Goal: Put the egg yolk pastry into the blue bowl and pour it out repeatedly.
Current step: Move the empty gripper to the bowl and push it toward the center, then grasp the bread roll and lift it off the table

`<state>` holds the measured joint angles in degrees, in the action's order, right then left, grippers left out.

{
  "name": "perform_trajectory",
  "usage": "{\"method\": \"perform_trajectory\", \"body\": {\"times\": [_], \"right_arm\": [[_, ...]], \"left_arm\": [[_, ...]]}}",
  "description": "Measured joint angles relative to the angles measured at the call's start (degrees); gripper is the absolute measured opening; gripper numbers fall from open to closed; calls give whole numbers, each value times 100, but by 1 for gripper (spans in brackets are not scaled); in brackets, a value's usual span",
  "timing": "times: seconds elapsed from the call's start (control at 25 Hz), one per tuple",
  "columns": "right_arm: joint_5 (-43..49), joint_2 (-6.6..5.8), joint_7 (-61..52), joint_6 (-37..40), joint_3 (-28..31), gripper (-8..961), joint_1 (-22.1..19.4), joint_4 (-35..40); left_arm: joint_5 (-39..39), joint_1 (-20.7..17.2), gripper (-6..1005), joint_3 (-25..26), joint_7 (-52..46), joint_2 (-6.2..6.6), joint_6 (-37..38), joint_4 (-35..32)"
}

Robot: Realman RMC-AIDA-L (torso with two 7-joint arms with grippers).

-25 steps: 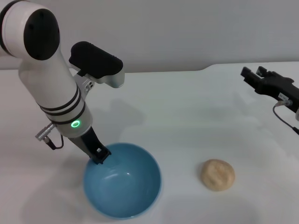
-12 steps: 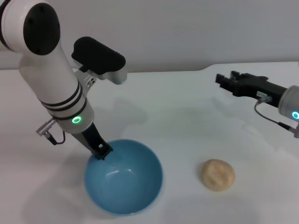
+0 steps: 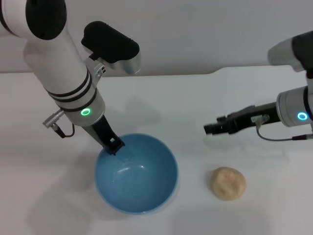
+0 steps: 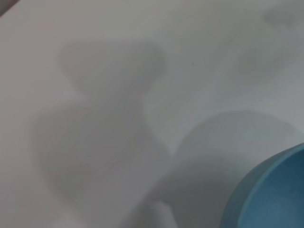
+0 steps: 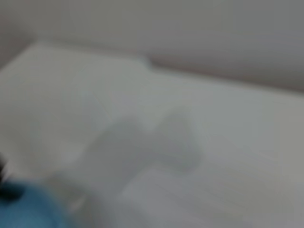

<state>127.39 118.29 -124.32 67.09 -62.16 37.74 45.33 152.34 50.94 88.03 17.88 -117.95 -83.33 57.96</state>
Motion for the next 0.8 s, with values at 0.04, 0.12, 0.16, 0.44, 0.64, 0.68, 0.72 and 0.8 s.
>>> {"method": "perform_trajectory", "body": {"times": [0.04,0.12,0.16,0.44,0.64,0.68,0.72,0.8], "right_arm": [[208,0,-120,239,-31,503,54,99],[489,6,-311,540,-109,503,127,239],[594,11,-400,653,-165,503,157,291],[1202,9,-838,1523,-318,503,286,459],[1901,21,-1309,1655,-333,502,282,547],[1907,26,-1315,1613,-338,502,263,534],[1907,26,-1315,1613,-338,502,263,534],[1893,44,-1324,1453,-372,502,221,484]], "left_arm": [[1,8,-1,1,8,0,0,0],[1,22,-1,2,17,0,4,1],[0,26,-1,3,21,0,7,2],[18,37,-1,71,109,15,-3,5],[32,47,-1,76,151,16,36,5],[33,51,-1,75,153,15,39,5],[33,59,-1,75,153,14,43,5],[33,79,-1,74,154,13,51,5]]}}
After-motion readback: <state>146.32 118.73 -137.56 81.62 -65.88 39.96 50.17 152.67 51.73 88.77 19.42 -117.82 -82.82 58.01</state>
